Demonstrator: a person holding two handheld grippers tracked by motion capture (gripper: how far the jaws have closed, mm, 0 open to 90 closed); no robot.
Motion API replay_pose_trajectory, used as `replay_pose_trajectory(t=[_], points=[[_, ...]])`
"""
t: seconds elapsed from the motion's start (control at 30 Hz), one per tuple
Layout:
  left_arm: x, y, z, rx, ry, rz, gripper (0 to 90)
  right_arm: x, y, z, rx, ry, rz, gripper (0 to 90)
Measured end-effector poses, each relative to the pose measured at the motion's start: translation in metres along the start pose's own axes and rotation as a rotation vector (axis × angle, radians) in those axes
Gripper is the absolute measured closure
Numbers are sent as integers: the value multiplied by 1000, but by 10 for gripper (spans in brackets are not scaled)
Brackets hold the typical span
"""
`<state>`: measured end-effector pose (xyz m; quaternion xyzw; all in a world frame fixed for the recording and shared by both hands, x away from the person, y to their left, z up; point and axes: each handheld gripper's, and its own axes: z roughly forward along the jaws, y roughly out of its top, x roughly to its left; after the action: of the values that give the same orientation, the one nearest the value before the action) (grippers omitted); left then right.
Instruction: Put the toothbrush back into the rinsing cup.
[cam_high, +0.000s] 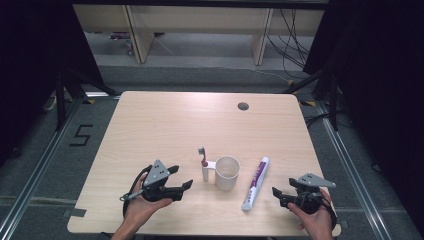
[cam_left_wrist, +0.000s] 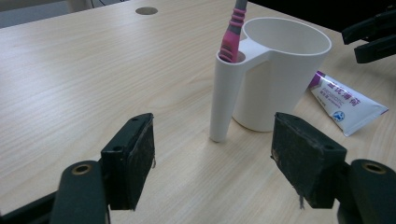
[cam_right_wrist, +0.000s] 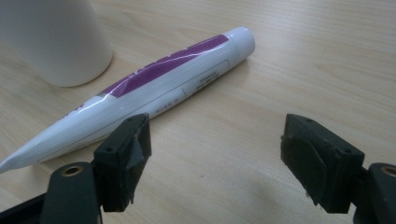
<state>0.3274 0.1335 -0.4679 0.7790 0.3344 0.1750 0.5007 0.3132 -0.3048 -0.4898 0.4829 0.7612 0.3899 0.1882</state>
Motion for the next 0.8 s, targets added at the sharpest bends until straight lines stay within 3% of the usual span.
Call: replay_pose_trajectory(t=[0.13,0.17,0.27,0.3,0.73,0.8], points=[[-1,-2,-1,8,-6,8,292,-1,0,0,-3,-2,-4,255],[-1,-3,-2,13,-4,10,291,2,0,0,7,7,33,255],[0,-9,-4,16,-1,1,283,1,-1,0,10,-5,35,255],[0,-10,-6,23,1,3,282,-1,-1,1,1,-8,7,255],[-1,-34,-22,57,7,-7,270,-3,-1,1,-10,3,-7,255],[-1,-37,-25,61,11,-11,268,-1,-1,0,3,13,33,255]])
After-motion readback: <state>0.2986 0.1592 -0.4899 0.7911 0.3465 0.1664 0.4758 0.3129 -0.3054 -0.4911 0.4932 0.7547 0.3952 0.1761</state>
